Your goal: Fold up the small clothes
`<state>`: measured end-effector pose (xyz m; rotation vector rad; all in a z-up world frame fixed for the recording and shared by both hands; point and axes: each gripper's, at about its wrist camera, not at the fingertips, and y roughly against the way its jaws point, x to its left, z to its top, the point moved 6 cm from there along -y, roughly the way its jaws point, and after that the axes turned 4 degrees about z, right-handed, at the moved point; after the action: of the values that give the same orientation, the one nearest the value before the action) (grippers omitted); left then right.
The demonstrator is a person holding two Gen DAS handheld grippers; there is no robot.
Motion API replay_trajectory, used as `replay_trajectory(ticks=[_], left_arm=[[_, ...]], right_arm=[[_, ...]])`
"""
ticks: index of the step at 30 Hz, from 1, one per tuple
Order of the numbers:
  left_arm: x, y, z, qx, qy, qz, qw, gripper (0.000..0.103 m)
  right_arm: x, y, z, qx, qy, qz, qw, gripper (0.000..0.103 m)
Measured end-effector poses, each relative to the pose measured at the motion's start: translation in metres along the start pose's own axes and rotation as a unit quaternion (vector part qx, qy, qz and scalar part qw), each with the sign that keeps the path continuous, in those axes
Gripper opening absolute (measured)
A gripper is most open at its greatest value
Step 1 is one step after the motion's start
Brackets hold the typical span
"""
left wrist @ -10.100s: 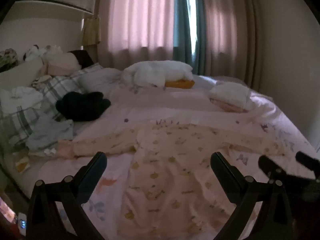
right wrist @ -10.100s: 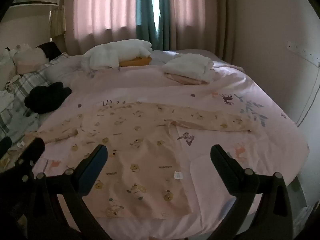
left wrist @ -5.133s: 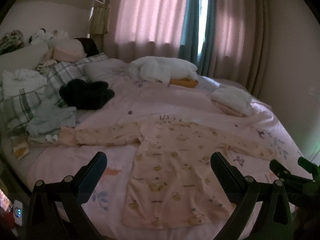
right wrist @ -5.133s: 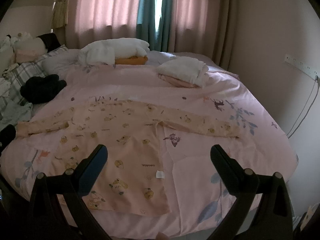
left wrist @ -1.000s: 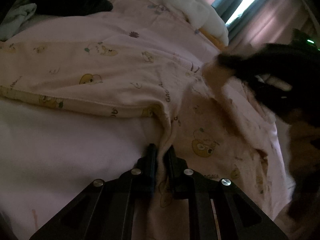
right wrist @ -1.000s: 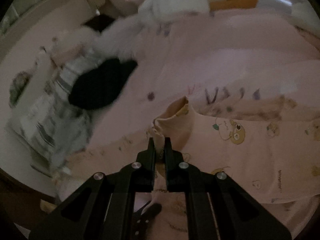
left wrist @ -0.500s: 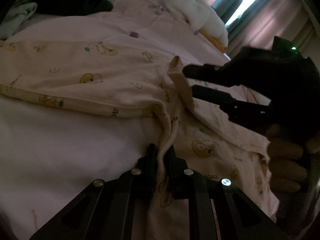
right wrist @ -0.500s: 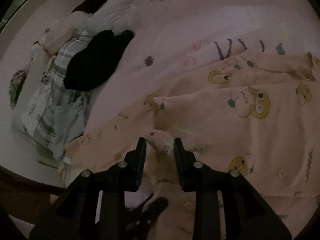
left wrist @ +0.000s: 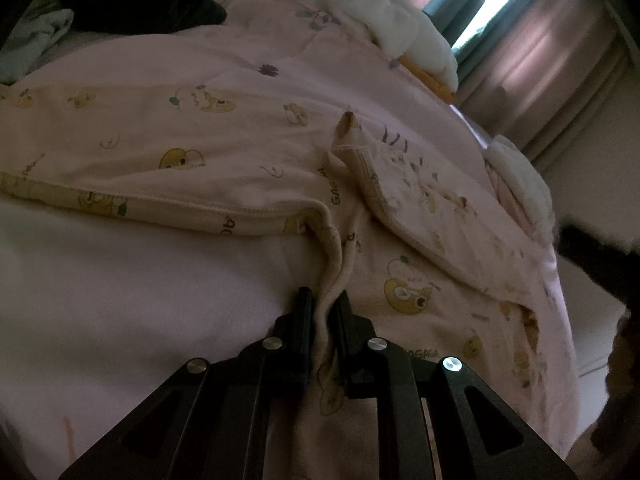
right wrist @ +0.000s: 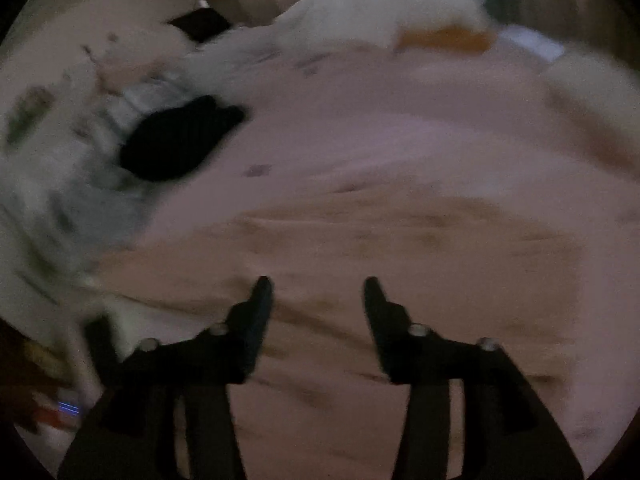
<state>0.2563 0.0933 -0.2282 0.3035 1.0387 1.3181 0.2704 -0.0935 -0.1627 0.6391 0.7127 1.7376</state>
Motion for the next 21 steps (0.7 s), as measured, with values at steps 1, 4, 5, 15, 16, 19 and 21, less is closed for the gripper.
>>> replay_trajectory(ticks=[1, 4, 5, 15, 16, 19, 21], left_arm=[[0.000, 0.000, 0.000, 0.000, 0.000, 0.001, 1.0000, 0.015], [-0.001, 0.000, -0.001, -0.001, -0.001, 0.003, 1.0000, 0.015], [-0.001, 0.000, -0.001, -0.001, -0.002, 0.005, 1.0000, 0.015], [-0.001, 0.001, 0.000, -0.001, 0.007, -0.004, 1.0000, 0.015], [0.001, 0.001, 0.000, 0.000, 0.012, -0.010, 0.9999, 0.015], [0.001, 0.003, 0.002, 0.008, 0.018, -0.013, 0.9997, 0.015], [0.002, 0.009, 0.005, 0.014, 0.009, 0.005, 0.9998, 0.015]], right_arm=[[-0.019, 0.008, -0.009, -0.004, 0.025, -0.063, 0.998, 0.064], [-0.065, 0.010, -0.040, 0.021, 0.049, -0.159, 0.986, 0.067], [-0.079, 0.005, -0.051, 0.037, 0.036, -0.160, 0.986, 0.065], [-0.138, -0.041, -0.097, 0.008, -0.117, -0.117, 0.986, 0.038], [-0.137, -0.042, -0.097, 0.006, -0.118, -0.116, 0.986, 0.038], [-0.136, -0.041, -0.099, 0.005, -0.113, -0.121, 0.986, 0.038], [-0.131, -0.042, -0.096, 0.009, -0.103, -0.131, 0.986, 0.038]])
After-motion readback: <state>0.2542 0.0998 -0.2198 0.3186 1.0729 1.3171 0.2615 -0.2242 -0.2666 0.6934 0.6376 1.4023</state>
